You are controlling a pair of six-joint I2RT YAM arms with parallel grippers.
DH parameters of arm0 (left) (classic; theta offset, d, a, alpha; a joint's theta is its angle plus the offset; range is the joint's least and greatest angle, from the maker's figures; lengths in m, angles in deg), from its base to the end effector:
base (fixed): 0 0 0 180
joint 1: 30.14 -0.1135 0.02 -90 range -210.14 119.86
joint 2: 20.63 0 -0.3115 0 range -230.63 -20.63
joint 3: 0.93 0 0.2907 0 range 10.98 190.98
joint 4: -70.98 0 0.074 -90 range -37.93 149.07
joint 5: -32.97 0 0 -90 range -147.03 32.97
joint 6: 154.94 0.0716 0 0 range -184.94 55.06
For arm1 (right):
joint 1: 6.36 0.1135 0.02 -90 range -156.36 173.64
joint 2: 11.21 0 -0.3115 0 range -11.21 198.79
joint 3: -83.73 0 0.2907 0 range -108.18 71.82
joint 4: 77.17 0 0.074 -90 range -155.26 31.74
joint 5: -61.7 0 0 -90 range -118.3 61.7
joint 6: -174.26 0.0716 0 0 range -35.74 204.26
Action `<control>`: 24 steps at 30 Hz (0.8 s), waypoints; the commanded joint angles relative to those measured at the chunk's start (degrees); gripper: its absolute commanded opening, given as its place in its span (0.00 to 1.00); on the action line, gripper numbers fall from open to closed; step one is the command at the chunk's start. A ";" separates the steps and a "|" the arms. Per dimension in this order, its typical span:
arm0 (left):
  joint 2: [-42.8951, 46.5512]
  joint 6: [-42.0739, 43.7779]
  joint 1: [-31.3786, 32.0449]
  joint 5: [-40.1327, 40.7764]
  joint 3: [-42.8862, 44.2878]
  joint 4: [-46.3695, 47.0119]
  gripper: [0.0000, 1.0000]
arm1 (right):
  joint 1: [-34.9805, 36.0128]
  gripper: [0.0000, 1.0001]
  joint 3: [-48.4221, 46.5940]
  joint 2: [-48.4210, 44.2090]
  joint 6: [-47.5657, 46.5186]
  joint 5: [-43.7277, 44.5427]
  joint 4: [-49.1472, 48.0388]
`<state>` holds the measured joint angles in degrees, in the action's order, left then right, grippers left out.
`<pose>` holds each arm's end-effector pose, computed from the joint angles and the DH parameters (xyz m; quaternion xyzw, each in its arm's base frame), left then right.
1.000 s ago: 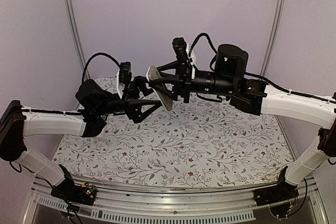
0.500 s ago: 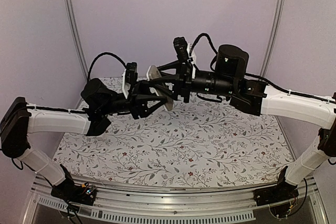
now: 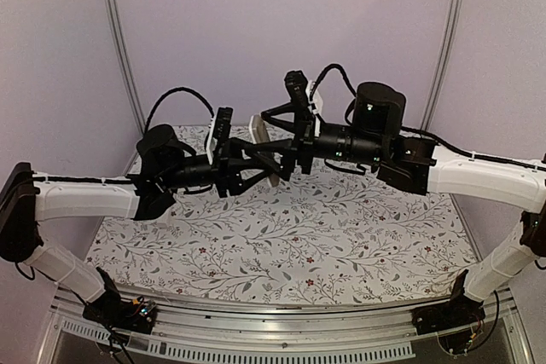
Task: Load the batteries into the remote control
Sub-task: Pass from the right arm to the left, then place the remote control at the center of the board.
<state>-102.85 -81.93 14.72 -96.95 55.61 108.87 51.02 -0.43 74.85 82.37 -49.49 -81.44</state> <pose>0.2269 -0.2906 0.3234 0.4000 0.5088 -0.5598 0.5174 0.2099 0.3759 0.4204 -0.4518 0.5259 0.4429 0.5685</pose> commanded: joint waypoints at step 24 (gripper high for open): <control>-30.01 23.12 -4.95 43.87 29.88 -94.80 0.09 | -3.32 0.99 8.58 -18.12 3.92 35.05 21.57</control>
<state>-130.17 -60.97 11.01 -55.27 82.29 21.66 47.90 6.54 59.07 85.69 -16.42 -61.69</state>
